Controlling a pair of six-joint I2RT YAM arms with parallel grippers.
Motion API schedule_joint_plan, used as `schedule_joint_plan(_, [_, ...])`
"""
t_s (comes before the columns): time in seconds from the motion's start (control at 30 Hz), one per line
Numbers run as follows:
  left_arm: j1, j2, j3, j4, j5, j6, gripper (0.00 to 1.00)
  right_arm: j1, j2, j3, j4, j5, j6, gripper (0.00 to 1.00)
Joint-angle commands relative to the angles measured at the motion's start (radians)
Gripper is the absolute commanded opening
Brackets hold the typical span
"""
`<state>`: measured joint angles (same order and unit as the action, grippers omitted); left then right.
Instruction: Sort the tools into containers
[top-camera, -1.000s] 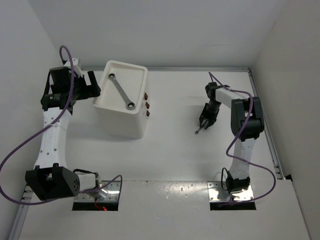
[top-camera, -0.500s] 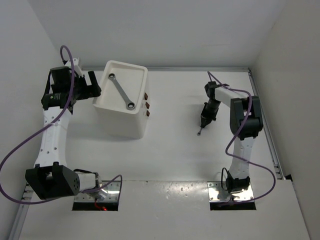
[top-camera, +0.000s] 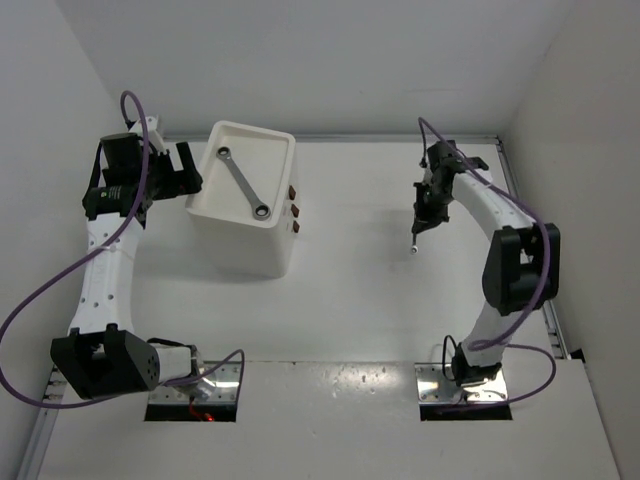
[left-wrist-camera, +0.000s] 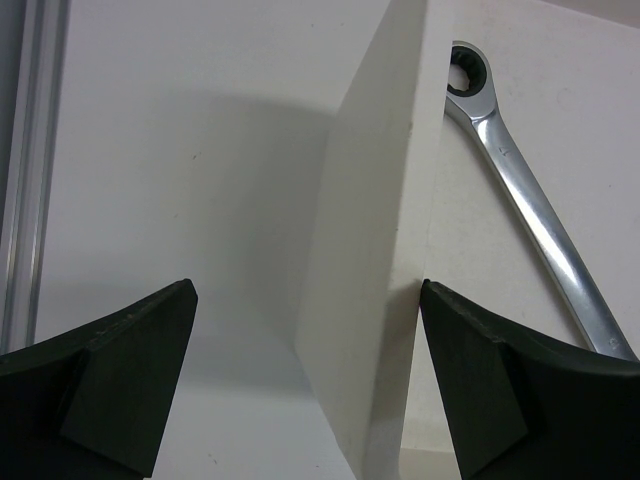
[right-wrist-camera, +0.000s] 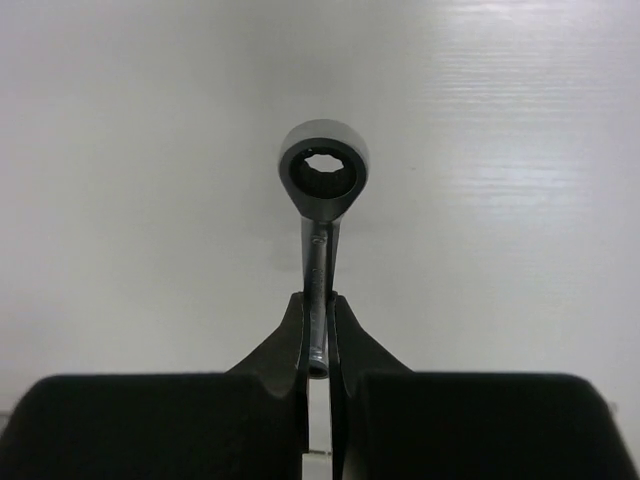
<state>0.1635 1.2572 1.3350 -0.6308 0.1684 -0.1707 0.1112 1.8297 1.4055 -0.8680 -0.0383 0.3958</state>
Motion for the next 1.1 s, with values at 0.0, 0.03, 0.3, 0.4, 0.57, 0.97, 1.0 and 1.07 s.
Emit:
schedule_joint_plan(0.0, [0.011,-0.007,-0.002,0.023,-0.007,-0.010,1.00,0.016,-0.113,0.003,0.024,-0.177,-0.200,0.00])
schedule_joint_plan(0.03, [0.011,-0.007,-0.002,0.032,-0.007,-0.010,1.00,0.025,-0.148,0.035,0.038,-0.198,-0.215,0.00])
schedule_joint_plan(0.3, [0.011,-0.007,0.007,0.033,0.011,-0.010,1.00,0.203,-0.176,0.357,0.129,-0.406,-0.325,0.00])
schedule_joint_plan(0.4, [0.011,-0.007,0.016,0.033,0.011,0.013,1.00,0.281,-0.130,0.469,0.146,-0.431,-0.345,0.00])
schedule_joint_plan(0.57, [0.011,-0.007,0.016,0.033,0.011,0.023,1.00,0.381,0.025,0.763,0.144,-0.431,-0.345,0.00])
schedule_joint_plan(0.97, [0.011,-0.016,0.007,0.033,0.002,0.034,1.00,0.493,0.175,0.801,0.366,-0.474,-0.304,0.00])
schedule_joint_plan(1.0, [0.011,-0.016,0.007,0.033,0.002,0.034,1.00,0.504,0.165,0.779,0.394,-0.474,-0.304,0.00])
schedule_joint_plan(1.07, [0.011,-0.016,-0.002,0.033,0.002,0.034,1.00,0.515,0.164,0.764,0.428,-0.474,-0.295,0.00])
